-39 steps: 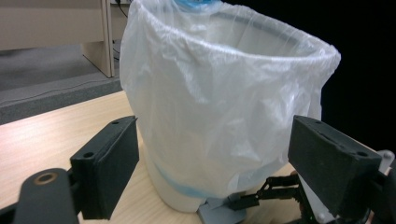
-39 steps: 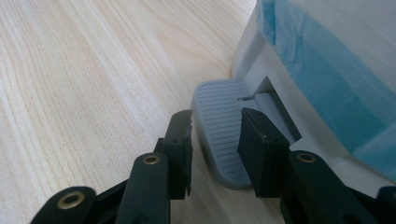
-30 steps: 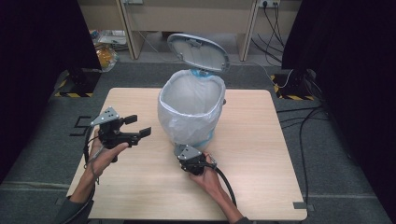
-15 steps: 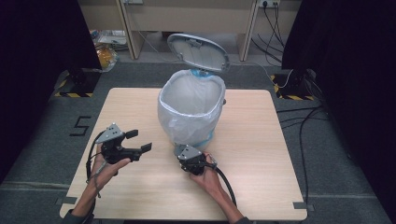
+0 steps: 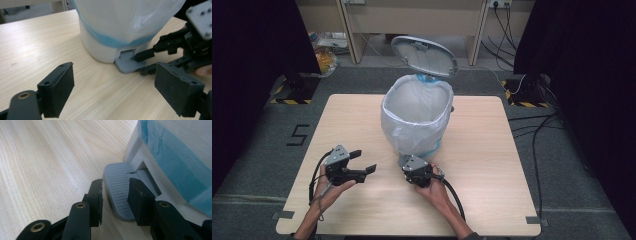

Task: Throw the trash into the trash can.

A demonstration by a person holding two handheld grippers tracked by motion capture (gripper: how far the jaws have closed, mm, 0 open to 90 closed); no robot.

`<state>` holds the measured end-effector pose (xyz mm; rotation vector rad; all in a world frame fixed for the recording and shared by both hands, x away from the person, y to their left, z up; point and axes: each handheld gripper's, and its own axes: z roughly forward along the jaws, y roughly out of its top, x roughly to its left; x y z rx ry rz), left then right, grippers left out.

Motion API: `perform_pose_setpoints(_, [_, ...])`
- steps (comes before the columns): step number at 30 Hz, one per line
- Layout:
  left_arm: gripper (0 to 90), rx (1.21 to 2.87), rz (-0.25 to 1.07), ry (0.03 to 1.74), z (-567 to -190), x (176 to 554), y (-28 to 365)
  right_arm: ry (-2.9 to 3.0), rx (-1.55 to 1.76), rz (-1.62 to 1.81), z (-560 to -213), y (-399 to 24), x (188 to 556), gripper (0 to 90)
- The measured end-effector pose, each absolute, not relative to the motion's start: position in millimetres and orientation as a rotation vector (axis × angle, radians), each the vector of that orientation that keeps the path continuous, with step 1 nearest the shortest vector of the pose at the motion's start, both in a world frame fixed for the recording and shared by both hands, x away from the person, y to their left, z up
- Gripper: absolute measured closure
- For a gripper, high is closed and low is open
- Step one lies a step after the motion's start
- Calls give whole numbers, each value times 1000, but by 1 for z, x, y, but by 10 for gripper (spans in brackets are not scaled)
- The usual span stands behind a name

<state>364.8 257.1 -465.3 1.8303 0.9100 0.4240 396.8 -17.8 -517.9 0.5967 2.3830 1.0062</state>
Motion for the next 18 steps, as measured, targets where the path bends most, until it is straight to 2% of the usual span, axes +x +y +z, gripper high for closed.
perform_pose_setpoints(18, [160,1906,408,968,-507,353,265,2387,594,1005,-518,-18,397,641])
